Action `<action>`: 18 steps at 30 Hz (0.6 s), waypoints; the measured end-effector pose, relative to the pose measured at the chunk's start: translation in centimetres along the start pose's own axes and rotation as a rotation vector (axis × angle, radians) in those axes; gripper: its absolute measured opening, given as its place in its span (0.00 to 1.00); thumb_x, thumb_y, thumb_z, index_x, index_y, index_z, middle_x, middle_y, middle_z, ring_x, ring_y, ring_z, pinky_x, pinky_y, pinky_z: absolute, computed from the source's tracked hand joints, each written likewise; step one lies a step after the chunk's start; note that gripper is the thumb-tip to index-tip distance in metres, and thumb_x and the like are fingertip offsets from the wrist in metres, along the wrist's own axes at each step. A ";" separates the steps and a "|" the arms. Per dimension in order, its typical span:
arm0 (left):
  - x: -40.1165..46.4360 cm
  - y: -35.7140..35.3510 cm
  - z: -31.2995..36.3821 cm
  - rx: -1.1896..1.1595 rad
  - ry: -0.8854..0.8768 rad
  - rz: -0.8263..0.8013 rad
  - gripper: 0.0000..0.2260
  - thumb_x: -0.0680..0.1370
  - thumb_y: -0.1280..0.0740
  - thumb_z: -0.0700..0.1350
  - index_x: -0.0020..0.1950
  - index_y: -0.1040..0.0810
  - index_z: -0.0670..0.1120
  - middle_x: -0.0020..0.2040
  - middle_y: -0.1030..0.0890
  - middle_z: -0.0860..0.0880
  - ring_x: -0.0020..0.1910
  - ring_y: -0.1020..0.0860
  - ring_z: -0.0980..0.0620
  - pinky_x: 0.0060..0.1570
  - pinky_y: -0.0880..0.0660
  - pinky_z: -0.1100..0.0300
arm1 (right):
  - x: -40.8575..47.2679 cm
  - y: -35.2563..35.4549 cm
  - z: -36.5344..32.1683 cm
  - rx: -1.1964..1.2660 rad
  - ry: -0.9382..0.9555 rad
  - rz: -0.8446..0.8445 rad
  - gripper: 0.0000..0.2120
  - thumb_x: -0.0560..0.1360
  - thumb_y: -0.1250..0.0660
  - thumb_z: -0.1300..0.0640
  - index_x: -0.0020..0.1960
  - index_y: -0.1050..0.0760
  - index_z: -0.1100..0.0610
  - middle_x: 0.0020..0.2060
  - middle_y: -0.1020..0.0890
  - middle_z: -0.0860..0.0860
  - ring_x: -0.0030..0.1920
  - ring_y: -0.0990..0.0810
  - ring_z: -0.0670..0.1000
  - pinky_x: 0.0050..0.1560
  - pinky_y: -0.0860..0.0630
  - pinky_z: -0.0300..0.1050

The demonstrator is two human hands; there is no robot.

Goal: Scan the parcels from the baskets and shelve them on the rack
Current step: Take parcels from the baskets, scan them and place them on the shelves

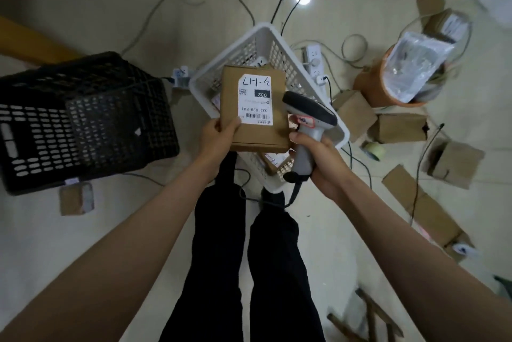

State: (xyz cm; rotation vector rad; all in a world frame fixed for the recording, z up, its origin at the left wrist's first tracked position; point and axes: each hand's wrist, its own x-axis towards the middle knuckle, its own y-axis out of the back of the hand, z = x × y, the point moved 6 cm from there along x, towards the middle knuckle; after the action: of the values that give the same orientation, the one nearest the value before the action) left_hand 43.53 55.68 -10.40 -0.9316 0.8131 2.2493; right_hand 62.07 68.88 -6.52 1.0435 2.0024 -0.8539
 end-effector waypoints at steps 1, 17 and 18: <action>-2.2 0.6 0.6 -0.035 -0.005 0.005 0.20 0.79 0.31 0.54 0.67 0.24 0.46 0.58 0.19 0.50 0.53 0.20 0.55 0.45 0.27 0.65 | -1.9 -0.2 -1.0 -0.011 0.012 -0.016 0.10 0.77 0.29 0.62 0.57 0.21 0.54 0.46 0.14 0.49 0.45 0.16 0.47 0.46 0.20 0.41; -29.7 16.0 -2.3 -0.462 0.001 0.260 0.13 0.73 0.24 0.54 0.53 0.16 0.51 0.47 0.13 0.56 0.46 0.16 0.59 0.42 0.21 0.63 | -24.4 -10.8 -3.6 -0.318 0.018 -0.325 0.12 0.76 0.28 0.62 0.60 0.20 0.59 0.51 0.18 0.57 0.51 0.22 0.55 0.50 0.22 0.46; -30.8 17.1 -3.4 -0.487 -0.003 0.280 0.12 0.73 0.24 0.52 0.53 0.16 0.50 0.46 0.13 0.57 0.44 0.16 0.59 0.38 0.23 0.66 | -25.2 -11.8 -2.9 -0.342 0.010 -0.340 0.14 0.76 0.28 0.62 0.61 0.21 0.60 0.52 0.18 0.57 0.51 0.23 0.55 0.49 0.22 0.45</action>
State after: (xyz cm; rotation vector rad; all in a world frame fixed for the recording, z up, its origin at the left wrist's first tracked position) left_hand 51.56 33.91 16.39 -1.0797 0.4128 2.7631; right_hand 61.69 56.01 18.26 0.5256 2.2711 -0.6400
